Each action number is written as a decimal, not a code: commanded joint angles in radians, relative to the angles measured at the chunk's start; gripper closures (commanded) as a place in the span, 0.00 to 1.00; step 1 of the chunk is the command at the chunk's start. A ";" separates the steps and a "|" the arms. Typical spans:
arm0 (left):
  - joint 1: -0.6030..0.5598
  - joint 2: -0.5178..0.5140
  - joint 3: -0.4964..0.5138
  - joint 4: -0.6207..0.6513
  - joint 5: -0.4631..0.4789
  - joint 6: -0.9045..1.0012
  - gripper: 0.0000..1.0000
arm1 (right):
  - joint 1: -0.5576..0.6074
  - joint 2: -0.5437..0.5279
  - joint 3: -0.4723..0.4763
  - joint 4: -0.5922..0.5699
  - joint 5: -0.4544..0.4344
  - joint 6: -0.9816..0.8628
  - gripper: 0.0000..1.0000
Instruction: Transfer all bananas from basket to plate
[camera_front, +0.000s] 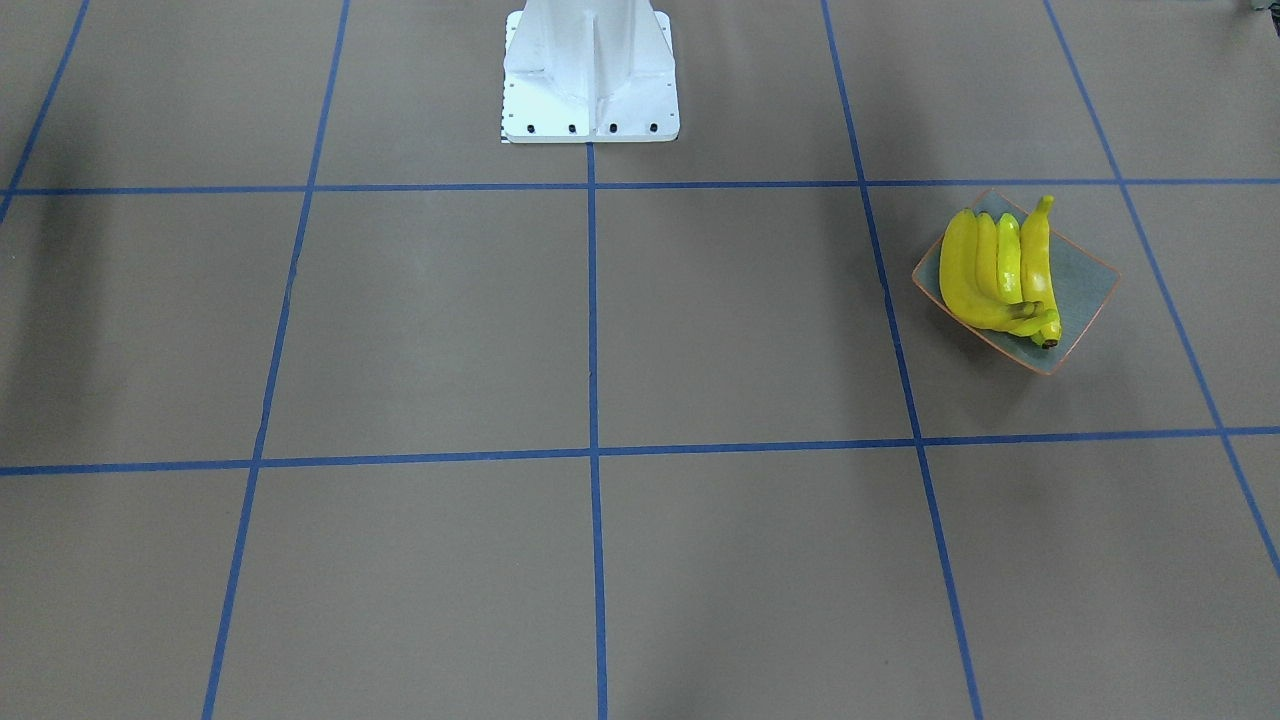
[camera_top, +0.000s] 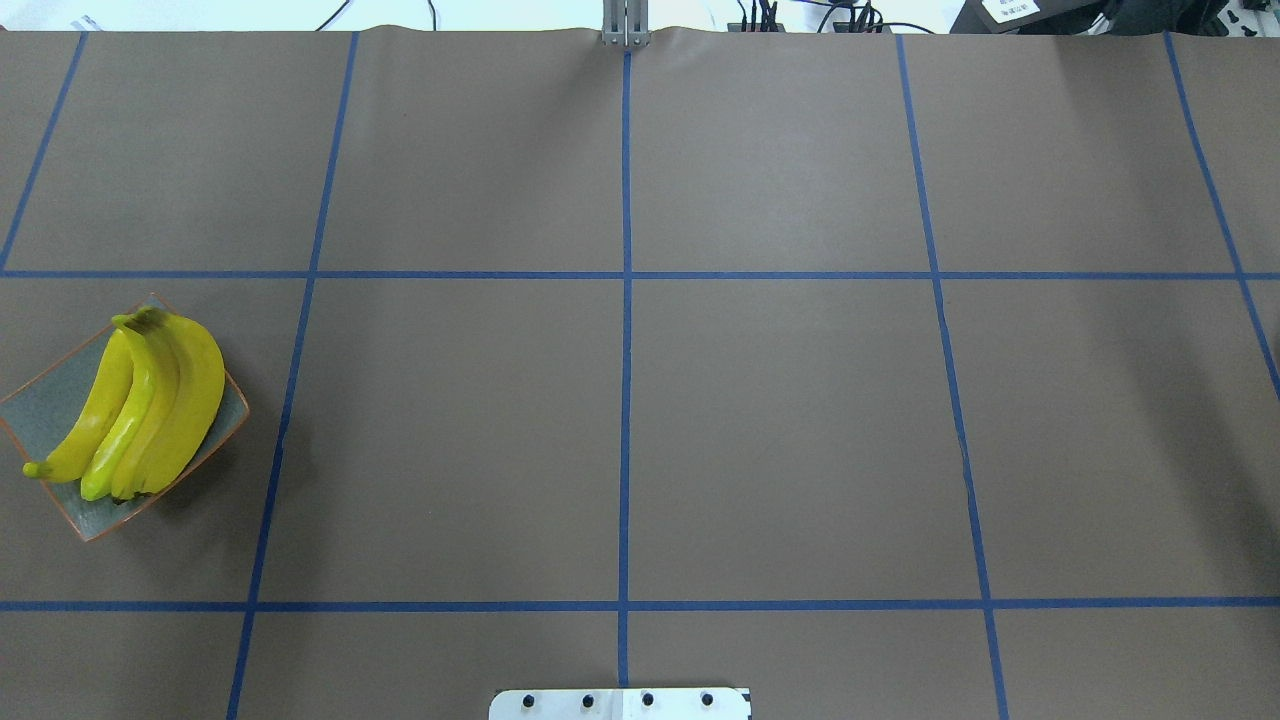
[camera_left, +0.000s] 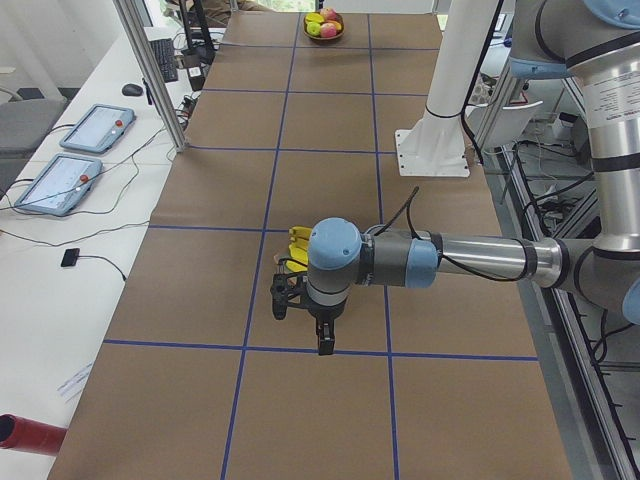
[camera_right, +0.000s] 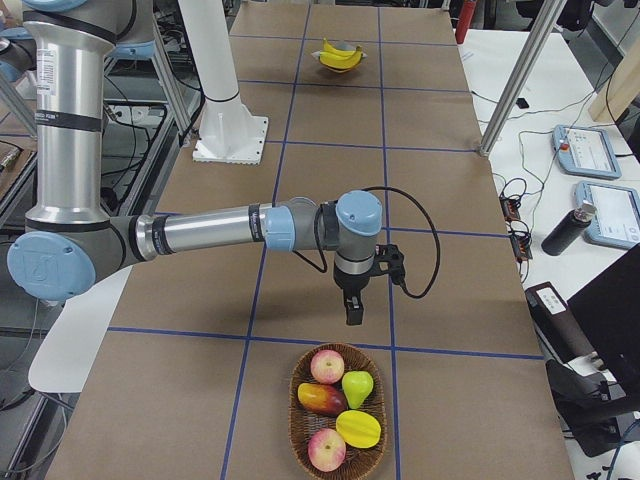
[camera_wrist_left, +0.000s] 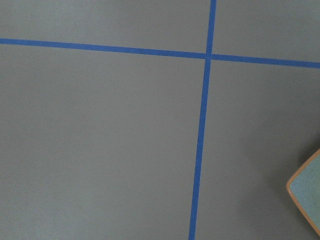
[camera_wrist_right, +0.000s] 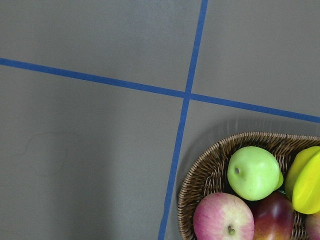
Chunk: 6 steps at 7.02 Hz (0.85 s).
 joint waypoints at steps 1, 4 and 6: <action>0.000 0.001 -0.022 -0.001 -0.004 0.002 0.00 | 0.004 -0.069 0.038 0.014 0.000 0.000 0.00; 0.000 0.002 -0.041 -0.001 -0.004 0.002 0.00 | 0.007 -0.084 0.037 0.012 0.008 0.003 0.00; 0.000 0.005 -0.044 0.001 -0.004 0.002 0.00 | 0.007 -0.084 0.035 0.014 0.005 0.005 0.00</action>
